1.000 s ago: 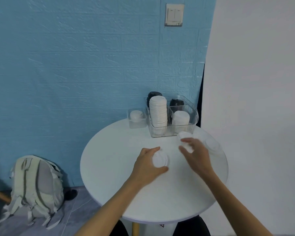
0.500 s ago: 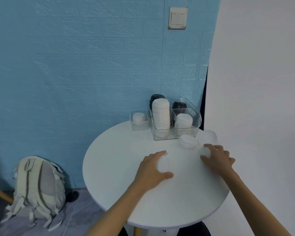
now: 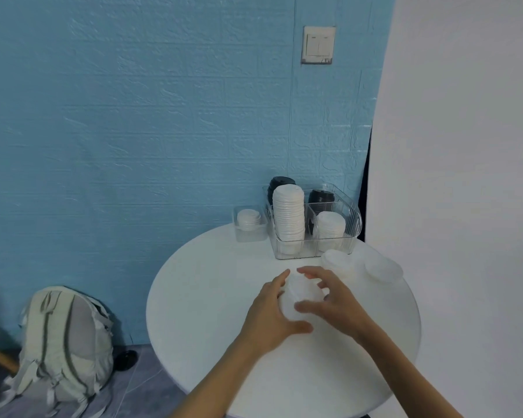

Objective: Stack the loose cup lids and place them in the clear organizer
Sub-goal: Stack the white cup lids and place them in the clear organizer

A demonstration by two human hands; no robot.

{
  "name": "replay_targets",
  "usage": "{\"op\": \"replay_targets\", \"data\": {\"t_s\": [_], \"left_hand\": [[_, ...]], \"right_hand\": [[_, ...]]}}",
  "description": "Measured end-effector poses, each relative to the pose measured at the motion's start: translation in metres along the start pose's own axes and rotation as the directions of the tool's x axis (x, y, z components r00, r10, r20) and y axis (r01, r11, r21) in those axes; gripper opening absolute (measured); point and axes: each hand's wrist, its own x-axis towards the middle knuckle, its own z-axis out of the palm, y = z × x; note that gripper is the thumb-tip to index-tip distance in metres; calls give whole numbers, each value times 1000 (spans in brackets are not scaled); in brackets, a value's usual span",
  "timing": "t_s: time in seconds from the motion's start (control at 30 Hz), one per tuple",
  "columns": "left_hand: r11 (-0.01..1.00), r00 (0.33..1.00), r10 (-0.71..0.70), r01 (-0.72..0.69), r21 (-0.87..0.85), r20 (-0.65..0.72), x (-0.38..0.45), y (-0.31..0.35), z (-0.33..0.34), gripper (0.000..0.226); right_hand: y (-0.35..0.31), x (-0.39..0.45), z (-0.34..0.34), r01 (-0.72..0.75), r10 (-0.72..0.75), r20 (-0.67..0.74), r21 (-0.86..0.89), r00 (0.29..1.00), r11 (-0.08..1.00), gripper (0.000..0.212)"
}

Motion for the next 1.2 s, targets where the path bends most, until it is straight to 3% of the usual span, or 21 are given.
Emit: {"op": "replay_targets", "data": {"t_s": [0.13,0.27,0.33,0.57,0.8,0.9,1.07,1.13,1.2], "left_hand": [[999,1000,29,-29,28,-5,0,-2,-2,121],[994,999,45,-46,104,5,-3,2,0,76],[988,998,56,-55,144,2,-4,6,0,67],[947,998,59,-61,316,15,-6,12,0,93],[966,1000,-1,-5,260,20,-7,13,-1,107],[967,999,0,-9,256,35,-7,13,-1,109],[957,1000,10,-16,289,24,-5,12,-1,91],[956,1000,10,-15,292,18,-4,12,-2,84],[961,1000,11,-15,278,16,-3,11,-2,72]], "right_hand": [[9,2,12,78,-68,105,-95,992,992,57],[19,5,17,116,-104,110,-110,989,987,36],[26,6,18,124,-108,124,-129,986,984,33],[25,3,12,57,-48,96,-103,994,993,43],[28,14,8,-70,80,108,-92,991,993,68],[29,15,5,-98,109,159,-75,981,992,66],[22,11,-3,-100,95,253,10,963,995,48],[24,9,-7,-81,67,153,86,986,993,33],[35,10,-16,8,-13,-171,-33,985,999,24]]}}
